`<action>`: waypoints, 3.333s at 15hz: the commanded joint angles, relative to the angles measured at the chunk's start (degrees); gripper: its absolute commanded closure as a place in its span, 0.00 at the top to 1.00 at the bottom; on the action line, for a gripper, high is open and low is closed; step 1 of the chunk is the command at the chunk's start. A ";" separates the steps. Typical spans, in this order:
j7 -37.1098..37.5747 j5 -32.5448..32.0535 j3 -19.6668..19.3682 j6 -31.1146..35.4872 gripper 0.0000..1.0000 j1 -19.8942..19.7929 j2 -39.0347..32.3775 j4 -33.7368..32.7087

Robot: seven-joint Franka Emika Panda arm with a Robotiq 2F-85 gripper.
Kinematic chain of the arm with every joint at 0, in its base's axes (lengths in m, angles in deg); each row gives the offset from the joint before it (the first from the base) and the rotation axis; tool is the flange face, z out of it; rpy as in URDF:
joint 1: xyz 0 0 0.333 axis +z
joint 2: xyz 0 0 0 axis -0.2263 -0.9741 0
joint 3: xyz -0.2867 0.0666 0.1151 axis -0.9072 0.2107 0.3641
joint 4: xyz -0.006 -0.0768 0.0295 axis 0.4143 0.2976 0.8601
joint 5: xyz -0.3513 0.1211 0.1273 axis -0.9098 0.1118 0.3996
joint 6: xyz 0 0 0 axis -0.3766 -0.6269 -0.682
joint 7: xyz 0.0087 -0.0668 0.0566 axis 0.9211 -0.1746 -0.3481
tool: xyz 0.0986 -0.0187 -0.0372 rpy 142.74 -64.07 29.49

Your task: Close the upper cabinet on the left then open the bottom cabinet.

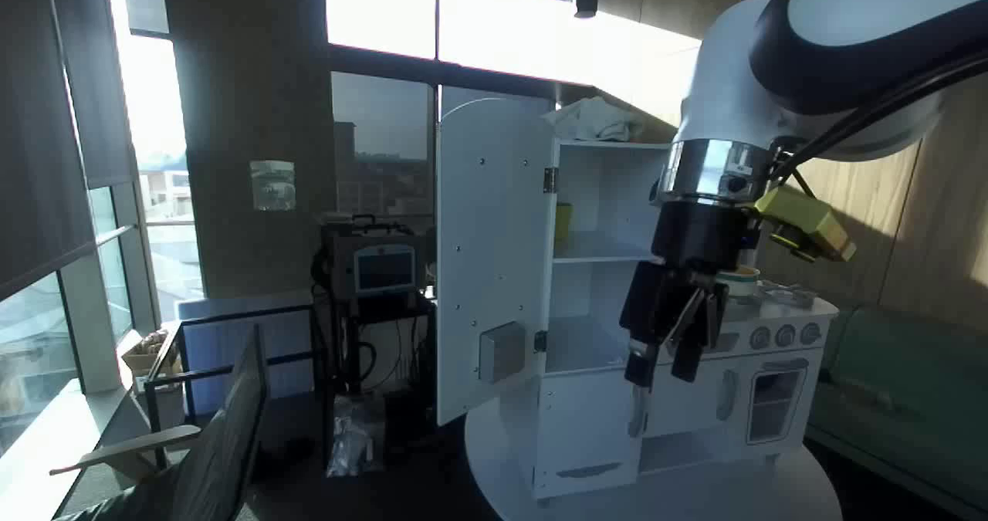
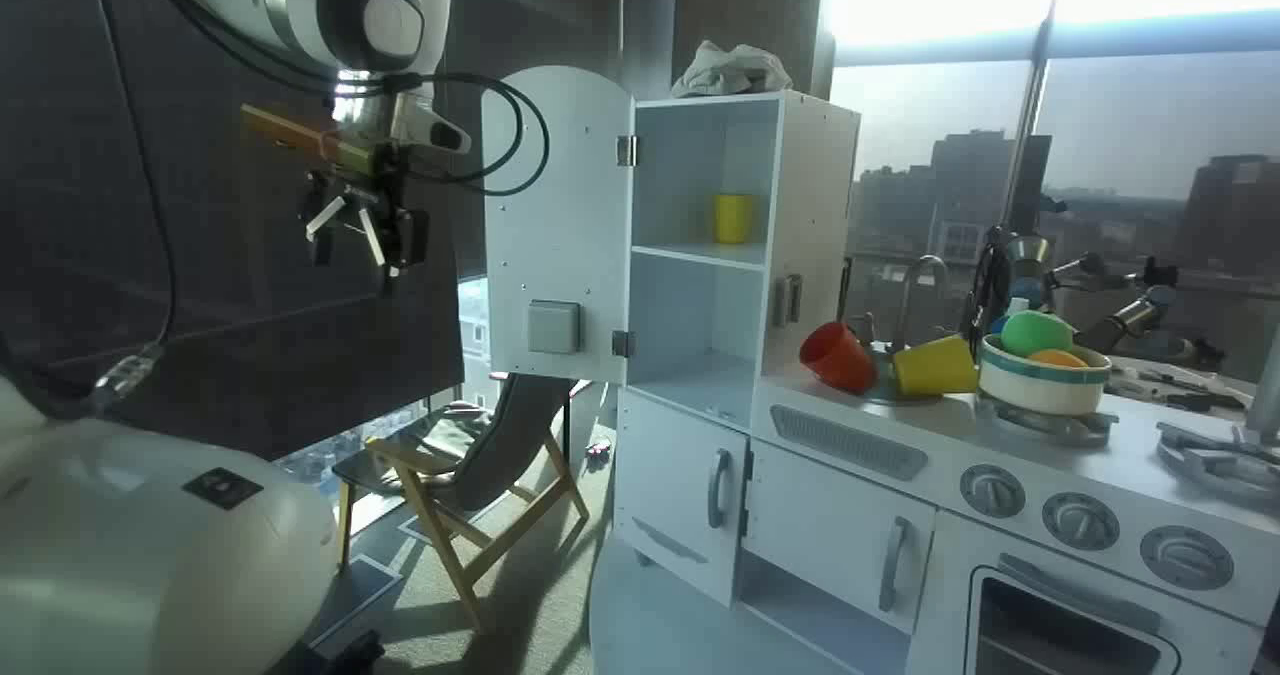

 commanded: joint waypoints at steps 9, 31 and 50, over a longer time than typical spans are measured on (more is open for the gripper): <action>-0.70 0.68 1.01 -0.45 1.00 -1.47 0.30 -0.92; 16.18 -35.60 31.24 12.28 1.00 -2.93 -37.01 -35.64; 16.12 -71.80 13.56 2.03 1.00 17.01 -60.11 -71.89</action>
